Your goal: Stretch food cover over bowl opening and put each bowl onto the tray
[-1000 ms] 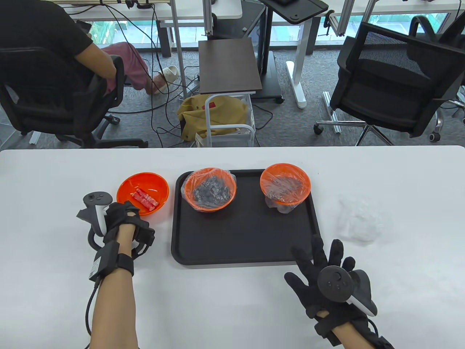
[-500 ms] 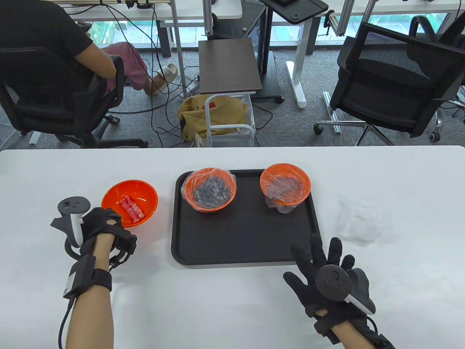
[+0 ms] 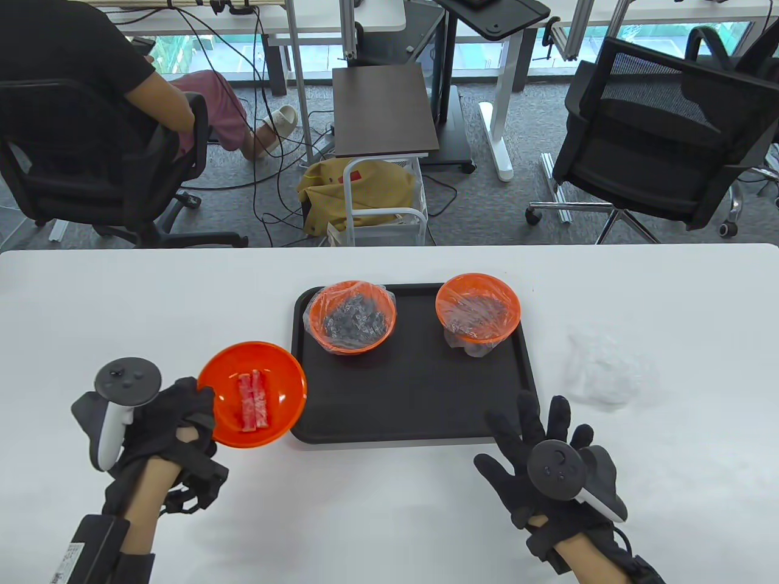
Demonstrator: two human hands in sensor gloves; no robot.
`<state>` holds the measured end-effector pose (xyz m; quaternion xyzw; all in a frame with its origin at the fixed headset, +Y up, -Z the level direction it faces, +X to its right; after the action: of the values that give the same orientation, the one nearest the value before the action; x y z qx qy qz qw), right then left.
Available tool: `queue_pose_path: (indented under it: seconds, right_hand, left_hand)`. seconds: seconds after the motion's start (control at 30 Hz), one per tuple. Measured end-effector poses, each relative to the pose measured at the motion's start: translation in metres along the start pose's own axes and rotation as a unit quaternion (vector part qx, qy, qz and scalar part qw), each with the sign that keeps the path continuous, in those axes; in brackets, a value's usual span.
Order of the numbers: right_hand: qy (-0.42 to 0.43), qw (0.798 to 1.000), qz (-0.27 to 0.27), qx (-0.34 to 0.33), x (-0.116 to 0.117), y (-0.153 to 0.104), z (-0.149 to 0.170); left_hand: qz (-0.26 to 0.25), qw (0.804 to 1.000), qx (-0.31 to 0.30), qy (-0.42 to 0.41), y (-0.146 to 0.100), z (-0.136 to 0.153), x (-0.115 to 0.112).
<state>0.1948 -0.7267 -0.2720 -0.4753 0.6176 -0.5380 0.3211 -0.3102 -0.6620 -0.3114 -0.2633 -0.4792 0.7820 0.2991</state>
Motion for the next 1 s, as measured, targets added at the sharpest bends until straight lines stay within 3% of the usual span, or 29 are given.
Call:
queue_pose_path:
  seconds: [0.17,0.33,0.5,0.67,1.0]
  right_hand:
    - [0.006,1.0,-0.004,0.004,0.001,0.002,0.002]
    - [0.009,1.0,-0.002,0.01,-0.001,0.0,0.007]
    - [0.015,1.0,-0.005,0.016,-0.002,-0.001,0.01]
    - [0.012,1.0,-0.005,0.011,-0.002,-0.002,0.008]
    - [0.014,1.0,-0.011,0.016,-0.002,-0.003,0.008]
  left_hand:
    - [0.07,0.995,-0.055,0.039,-0.015,-0.039,-0.071]
    - [0.128,0.986,-0.081,0.075,-0.015,-0.066,-0.141]
    - [0.172,0.976,-0.103,0.09,-0.016,-0.084,-0.195]
    - [0.187,0.97,-0.115,0.106,-0.017,-0.091,-0.219]
    - [0.195,0.969,-0.107,0.103,-0.01,-0.083,-0.228]
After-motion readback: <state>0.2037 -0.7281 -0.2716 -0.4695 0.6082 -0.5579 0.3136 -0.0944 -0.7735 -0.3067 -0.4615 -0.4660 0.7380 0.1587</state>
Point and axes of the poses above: the tracker on the back of each hand, its own z axis roughly to the little-finger side, its own y axis roughly from the wrist to the fingertips, x = y × z, the point moved 3 cm from there along y, roughly from the wrist to the fingertips
